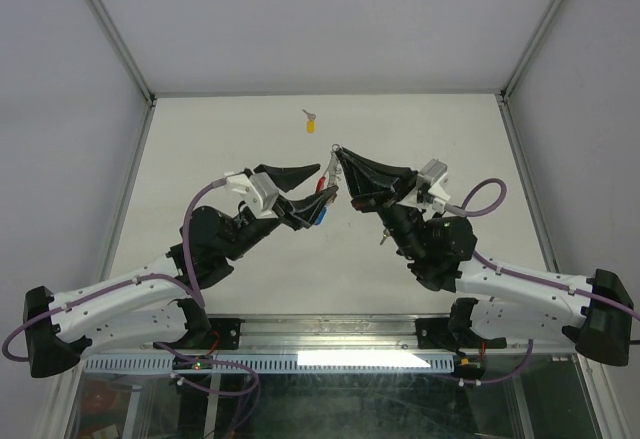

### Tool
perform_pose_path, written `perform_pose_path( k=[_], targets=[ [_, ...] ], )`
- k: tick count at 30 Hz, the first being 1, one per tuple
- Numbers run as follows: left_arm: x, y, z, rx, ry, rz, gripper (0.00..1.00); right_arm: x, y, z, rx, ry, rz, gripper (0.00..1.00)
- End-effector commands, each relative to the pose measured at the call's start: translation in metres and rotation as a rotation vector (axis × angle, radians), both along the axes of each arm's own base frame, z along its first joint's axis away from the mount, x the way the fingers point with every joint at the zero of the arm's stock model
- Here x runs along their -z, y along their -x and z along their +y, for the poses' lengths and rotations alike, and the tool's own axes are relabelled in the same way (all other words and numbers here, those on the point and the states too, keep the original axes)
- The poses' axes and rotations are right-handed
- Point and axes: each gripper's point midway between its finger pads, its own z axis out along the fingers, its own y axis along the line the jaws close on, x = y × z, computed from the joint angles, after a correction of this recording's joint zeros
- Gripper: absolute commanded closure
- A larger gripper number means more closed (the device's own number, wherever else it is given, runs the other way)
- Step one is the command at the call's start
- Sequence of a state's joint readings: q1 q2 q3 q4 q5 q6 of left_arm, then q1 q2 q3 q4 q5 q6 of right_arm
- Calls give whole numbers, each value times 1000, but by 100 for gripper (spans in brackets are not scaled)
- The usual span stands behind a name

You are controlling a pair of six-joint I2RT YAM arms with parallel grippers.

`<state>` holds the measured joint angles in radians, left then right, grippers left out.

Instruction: Put the keys on the keyring

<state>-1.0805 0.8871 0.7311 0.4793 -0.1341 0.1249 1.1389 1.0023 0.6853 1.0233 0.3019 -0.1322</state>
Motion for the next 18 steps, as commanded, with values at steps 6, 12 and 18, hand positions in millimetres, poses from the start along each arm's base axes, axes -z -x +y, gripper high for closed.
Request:
perform_pose_path(
  k=[6,12,18],
  targets=[
    [-37,7,12,-13,73,-64,75,-37,16,-16,-40,-106,-60,100],
    [-40,5,17,-30,84,-61,98,-37,21,-16,-60,-102,-67,100],
    [-45,4,21,-42,108,-47,100,-29,20,-16,-60,-86,-57,100]
  ],
)
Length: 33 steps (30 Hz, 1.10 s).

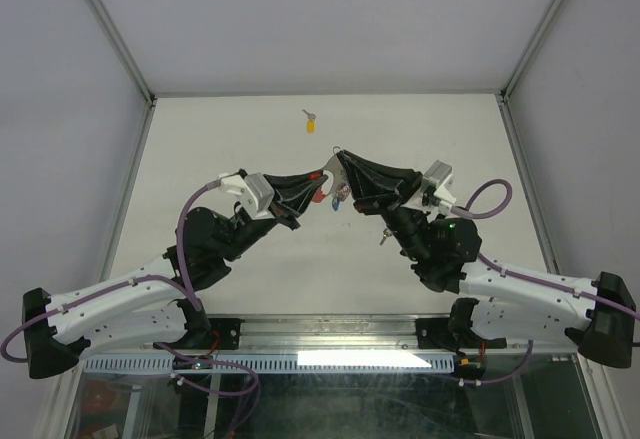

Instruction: Put the keys on the keyring

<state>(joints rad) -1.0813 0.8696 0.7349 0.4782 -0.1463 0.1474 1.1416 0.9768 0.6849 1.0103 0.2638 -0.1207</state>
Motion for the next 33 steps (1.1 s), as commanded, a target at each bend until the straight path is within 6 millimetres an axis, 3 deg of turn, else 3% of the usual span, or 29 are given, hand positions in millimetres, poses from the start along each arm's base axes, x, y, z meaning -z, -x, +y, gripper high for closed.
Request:
perform_pose_path(
  k=[1,17,33],
  targets=[
    [-39,5,15,-19,103,-27,100,-21,11,-15,-19,-78,-33,100],
    [-40,20,0,89,82,-50,100,-15,8,-12,0,-94,-60,100],
    [-42,24,-2,108,77,-59,100,-6,1,-5,25,-46,-46,100]
  ],
)
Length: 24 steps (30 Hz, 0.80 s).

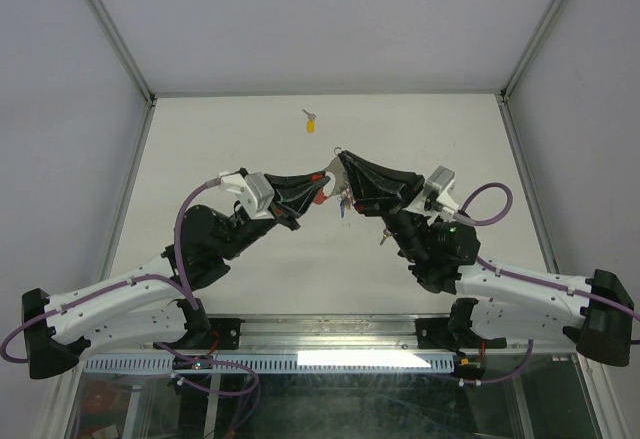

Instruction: Put the keys on the keyring

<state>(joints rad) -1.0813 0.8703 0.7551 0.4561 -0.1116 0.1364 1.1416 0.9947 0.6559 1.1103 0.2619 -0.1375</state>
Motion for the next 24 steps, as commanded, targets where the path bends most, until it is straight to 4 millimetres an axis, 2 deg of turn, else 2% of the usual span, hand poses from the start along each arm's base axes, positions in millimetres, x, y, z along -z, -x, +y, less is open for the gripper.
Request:
perform_pose_path(
  k=[1,13,18,24],
  targets=[
    [-36,19,1,73,78,-54,100,-4,0,0,15,-4,-13,100],
    [-36,22,-1,89,71,-61,100,-1,-2,3,18,8,-8,100],
    [-37,29,-5,131,60,-82,100,-4,1,-3,16,-56,-41,100],
    [-42,44,-11,208,50,-116,88,-14,9,-13,12,-169,-122,100]
  ],
)
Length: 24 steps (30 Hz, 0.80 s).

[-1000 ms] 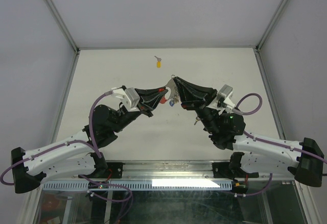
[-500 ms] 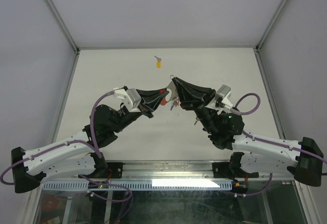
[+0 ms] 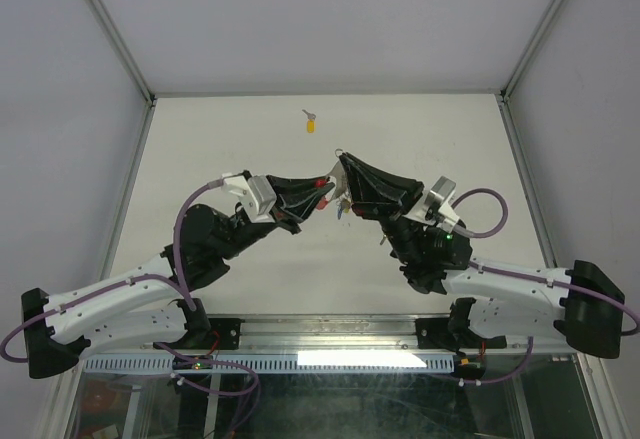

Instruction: Put the keys on the keyring

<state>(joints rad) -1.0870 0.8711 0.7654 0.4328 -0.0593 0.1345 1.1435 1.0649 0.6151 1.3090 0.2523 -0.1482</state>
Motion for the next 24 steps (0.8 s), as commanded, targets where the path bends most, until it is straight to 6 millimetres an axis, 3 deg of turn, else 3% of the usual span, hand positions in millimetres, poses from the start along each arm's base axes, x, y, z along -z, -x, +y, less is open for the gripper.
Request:
perform_pose_path(
  k=[1,4,10,19,24],
  targets=[
    [-43,36,-5,166,71,-108,84,-16,8,-14,13,-112,-84,100],
    [-46,40,-3,178,74,-112,73,-21,12,-19,16,-157,-117,100],
    [-60,47,14,172,112,-117,64,-24,19,-24,10,-159,-167,100],
    [-69,56,37,164,134,-116,62,-16,44,-19,-86,-55,-285,100],
    [-58,60,31,191,83,-121,69,-18,67,-12,-196,-7,-367,100]
  ],
)
